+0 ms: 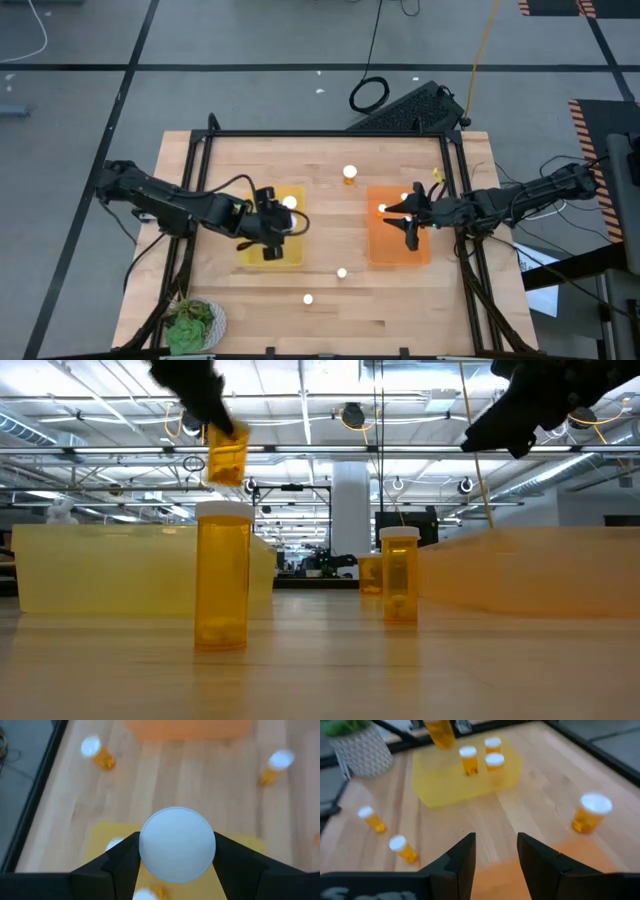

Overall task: Pick and place medicine bottles into bin by pill shape (circle, oval)
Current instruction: Put the large orange pill bottle into the yellow bin

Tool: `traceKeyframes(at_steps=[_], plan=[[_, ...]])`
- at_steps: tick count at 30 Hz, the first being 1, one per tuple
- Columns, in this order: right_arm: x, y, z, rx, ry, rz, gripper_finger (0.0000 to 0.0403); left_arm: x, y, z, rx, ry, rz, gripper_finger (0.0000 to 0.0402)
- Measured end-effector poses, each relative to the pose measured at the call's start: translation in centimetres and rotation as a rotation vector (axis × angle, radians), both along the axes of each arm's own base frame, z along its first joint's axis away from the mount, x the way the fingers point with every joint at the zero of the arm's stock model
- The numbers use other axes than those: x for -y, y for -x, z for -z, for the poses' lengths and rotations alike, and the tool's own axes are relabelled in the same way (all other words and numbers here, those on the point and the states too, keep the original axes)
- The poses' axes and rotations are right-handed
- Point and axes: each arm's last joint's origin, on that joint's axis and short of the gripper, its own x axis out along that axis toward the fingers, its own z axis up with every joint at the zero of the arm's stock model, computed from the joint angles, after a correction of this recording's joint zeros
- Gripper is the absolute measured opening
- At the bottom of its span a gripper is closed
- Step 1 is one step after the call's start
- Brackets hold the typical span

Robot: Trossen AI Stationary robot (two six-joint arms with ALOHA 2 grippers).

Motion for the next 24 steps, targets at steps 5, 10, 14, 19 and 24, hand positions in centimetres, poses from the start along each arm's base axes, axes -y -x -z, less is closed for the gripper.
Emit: traceKeyframes(at_steps=[5,10,14,19,24], plan=[[-0.1,-0.5,-0.8,0.088,0.002,-0.012,0.0139,-1.2,1.2,3.0,0.008,0.015,-0.029,0.0227],[-0.2,-0.8,-1.1,0.127,0.019,-0.024,0.0139,-1.6,1.6,5.7,0.023,0.040,-0.036,0.0227],[-0.2,-0.8,-1.0,0.118,0.023,-0.023,0.0139,-1.7,1.5,6.8,0.051,0.083,-0.023,0.0227],[-0.2,-0.8,-1.0,0.117,0.026,-0.023,0.0139,-1.7,1.7,7.9,0.076,0.102,-0.036,0.0227],[-0.2,-0.8,-1.0,0.117,0.026,-0.023,0.0139,-1.8,2.0,9.3,0.108,0.115,-0.040,0.0227]])
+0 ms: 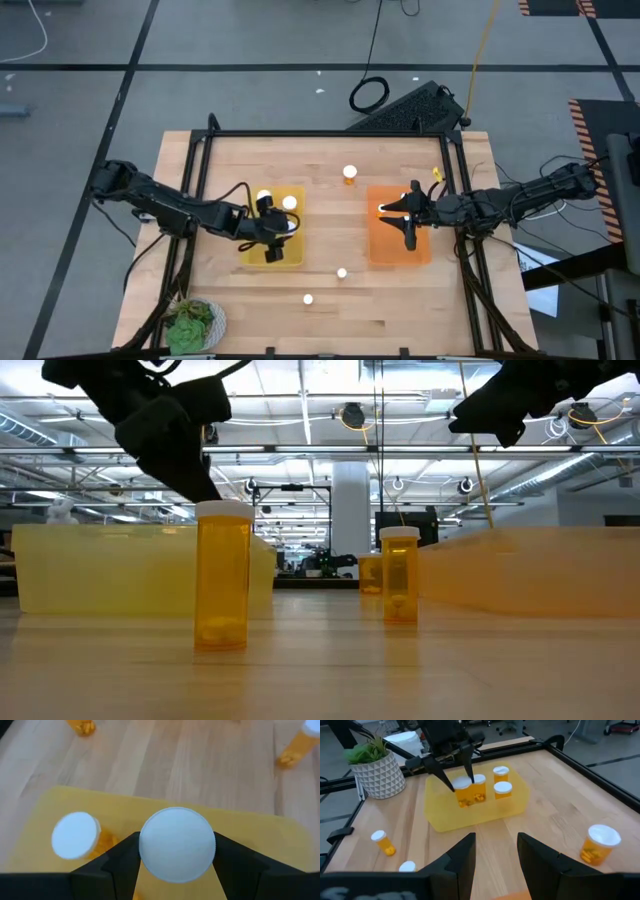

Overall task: Pick and place medicine bottles into bin by pill shape (circle, oval)
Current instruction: Put the large orange pill bottle into the yellow bin

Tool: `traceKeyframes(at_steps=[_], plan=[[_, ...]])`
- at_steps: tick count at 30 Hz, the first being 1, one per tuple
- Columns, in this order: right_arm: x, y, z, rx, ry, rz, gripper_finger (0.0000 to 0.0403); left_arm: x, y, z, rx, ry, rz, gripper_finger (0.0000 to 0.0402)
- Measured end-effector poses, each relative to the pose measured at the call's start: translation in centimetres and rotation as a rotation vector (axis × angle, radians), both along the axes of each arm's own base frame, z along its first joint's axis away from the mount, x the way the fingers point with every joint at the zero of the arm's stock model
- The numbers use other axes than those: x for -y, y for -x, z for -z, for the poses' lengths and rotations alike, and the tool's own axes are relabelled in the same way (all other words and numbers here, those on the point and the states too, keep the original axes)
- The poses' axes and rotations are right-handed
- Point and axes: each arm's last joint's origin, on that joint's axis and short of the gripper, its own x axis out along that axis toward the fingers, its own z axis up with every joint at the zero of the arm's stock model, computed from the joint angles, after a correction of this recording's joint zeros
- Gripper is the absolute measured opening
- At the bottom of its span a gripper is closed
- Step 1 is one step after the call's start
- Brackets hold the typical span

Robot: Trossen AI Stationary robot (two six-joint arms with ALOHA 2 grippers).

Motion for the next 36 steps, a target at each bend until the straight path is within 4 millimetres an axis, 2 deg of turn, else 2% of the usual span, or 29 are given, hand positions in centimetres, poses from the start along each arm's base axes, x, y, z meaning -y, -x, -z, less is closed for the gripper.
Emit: traceKeyframes(at_steps=[19,36], plan=[[0.0,0.0,0.0,0.001,-0.006,0.003,0.0139,-0.3,1.2,2.7,0.016,0.012,-0.010,0.0227],[0.0,0.0,0.0,0.001,-0.007,0.003,0.0139,-0.2,0.9,3.7,-0.011,-0.011,0.034,0.0228]])
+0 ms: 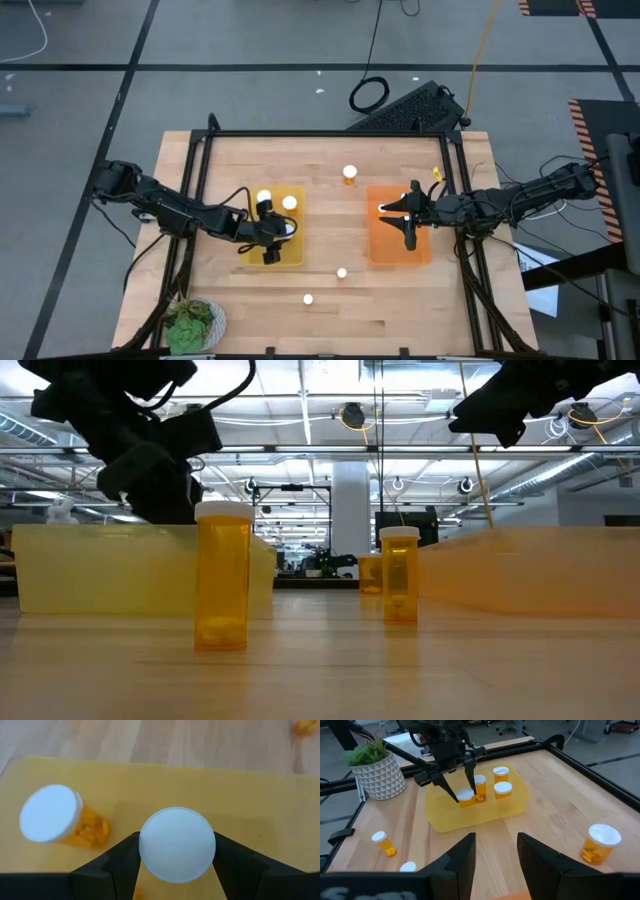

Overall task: Pick and place medicine bottles into bin by pill shape (circle, oval)
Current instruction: Put the large orange pill bottle into the yellow bin, then put the small orange pill bottle into the orange bin

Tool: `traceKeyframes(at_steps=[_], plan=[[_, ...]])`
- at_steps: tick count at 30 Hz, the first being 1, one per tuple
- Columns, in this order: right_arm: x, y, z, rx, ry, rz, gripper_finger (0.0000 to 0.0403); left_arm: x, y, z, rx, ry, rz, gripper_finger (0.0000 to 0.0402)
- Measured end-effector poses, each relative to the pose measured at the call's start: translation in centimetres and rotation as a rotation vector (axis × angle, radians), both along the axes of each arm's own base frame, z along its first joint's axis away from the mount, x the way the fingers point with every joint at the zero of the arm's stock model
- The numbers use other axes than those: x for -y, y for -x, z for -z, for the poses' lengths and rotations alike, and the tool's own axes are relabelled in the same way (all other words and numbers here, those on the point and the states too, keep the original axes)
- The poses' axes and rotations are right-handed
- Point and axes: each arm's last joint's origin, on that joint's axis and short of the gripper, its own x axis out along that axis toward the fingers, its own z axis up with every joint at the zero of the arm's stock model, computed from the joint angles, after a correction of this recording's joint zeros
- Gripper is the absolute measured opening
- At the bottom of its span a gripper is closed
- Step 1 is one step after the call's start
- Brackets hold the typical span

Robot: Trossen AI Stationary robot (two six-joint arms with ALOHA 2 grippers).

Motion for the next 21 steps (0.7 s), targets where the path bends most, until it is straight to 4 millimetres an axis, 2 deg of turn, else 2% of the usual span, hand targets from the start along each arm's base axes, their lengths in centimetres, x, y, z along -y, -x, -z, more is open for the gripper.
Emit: traceKeyframes(at_steps=[12,21], plan=[[0.00,0.00,0.00,0.000,0.000,-0.002,0.0139,0.05,-0.12,-0.17,0.010,-0.009,0.025,0.0230],[-0.01,0.00,0.00,0.000,-0.001,-0.002,0.0139,0.12,-0.48,-0.34,0.049,-0.014,0.030,0.0301]])
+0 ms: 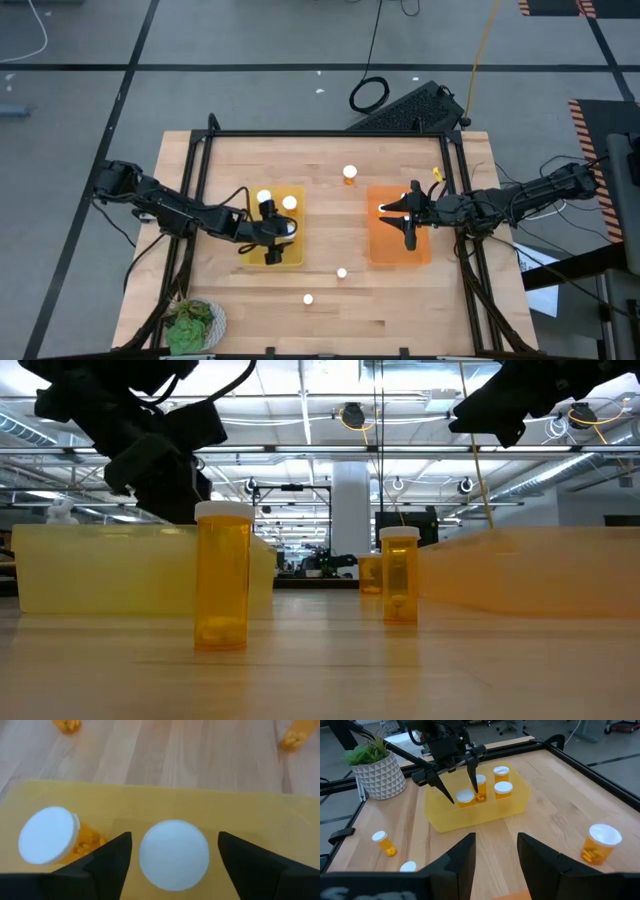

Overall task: Pick and place medicine bottles into bin by pill shape (circle, oval)
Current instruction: Put the small orange pill bottle into the orange bin

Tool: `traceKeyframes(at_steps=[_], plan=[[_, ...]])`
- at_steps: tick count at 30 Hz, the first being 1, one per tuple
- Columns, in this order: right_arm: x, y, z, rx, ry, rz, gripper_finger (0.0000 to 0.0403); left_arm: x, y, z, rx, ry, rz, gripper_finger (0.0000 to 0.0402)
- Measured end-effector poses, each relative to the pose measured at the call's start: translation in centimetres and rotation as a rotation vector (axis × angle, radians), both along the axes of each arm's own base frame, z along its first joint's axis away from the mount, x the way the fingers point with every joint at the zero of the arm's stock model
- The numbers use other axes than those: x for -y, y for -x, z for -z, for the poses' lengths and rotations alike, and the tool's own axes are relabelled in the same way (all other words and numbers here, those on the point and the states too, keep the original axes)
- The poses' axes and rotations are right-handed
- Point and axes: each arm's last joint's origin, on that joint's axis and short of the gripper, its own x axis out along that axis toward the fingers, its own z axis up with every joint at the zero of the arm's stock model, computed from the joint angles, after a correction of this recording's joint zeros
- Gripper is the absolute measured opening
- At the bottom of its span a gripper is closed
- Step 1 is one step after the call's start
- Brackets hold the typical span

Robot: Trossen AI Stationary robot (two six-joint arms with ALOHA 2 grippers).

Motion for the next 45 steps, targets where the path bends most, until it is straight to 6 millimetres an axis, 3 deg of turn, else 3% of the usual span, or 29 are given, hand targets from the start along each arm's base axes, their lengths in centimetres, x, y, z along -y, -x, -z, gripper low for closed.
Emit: traceKeyframes(at_steps=[5,10,17,23,31,35,45], plan=[[0.0,0.0,0.0,0.002,-0.011,0.004,0.0139,0.1,-0.3,-1.1,0.014,-0.014,0.017,0.0324],[-0.3,-0.7,0.5,-0.014,-0.044,-0.003,0.0139,0.1,-0.6,-4.1,0.036,-0.030,0.038,0.0317],[-1.9,-3.5,1.3,0.020,-0.001,-0.127,0.0149,0.1,-0.6,-8.9,0.029,-0.104,0.109,0.0289],[-3.7,-6.8,0.1,-0.035,0.026,-0.189,0.0174,0.2,-0.9,-11.7,0.045,-0.152,0.167,0.0274],[-7.3,-10.5,-0.5,-0.205,0.097,-0.303,0.0196,0.2,-0.7,-11.8,0.018,-0.148,0.163,0.0273],[-8.4,-11.2,0.8,-0.272,0.044,-0.432,0.0192,0.2,-0.6,-11.6,-0.002,-0.140,0.154,0.0273],[-8.6,-12.5,4.2,-0.375,0.074,-0.361,0.0192,0.2,-0.6,-11.6,-0.006,-0.157,0.170,0.0273]])
